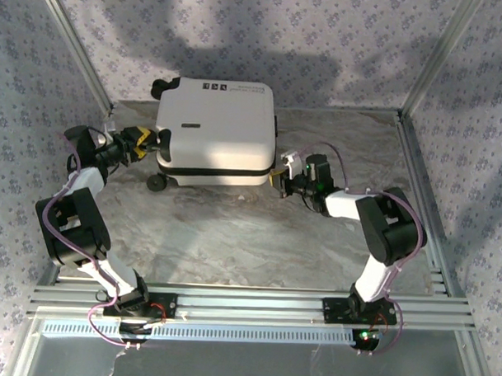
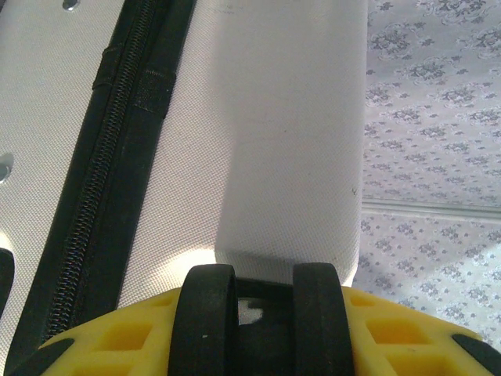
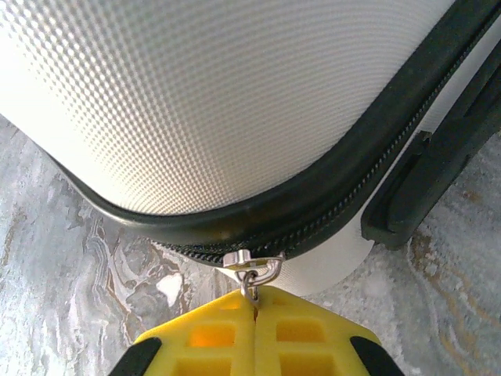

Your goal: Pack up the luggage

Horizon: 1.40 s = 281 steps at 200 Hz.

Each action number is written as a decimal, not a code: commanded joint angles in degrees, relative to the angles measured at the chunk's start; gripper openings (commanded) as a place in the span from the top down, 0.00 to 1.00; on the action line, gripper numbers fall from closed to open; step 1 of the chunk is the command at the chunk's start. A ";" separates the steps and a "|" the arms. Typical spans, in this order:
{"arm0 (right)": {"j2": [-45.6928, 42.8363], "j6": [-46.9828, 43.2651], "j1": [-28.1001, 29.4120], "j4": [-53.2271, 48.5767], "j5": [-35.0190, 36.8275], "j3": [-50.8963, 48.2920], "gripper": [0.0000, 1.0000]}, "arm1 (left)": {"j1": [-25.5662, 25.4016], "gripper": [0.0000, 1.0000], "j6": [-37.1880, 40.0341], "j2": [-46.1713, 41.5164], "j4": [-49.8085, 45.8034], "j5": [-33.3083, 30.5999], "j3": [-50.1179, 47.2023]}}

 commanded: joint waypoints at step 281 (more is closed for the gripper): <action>-13.79 -0.56 1.94 -7.47 6.00 -6.80 1.00 | -65.20 0.29 56.39 11.39 -73.48 -85.73 59.36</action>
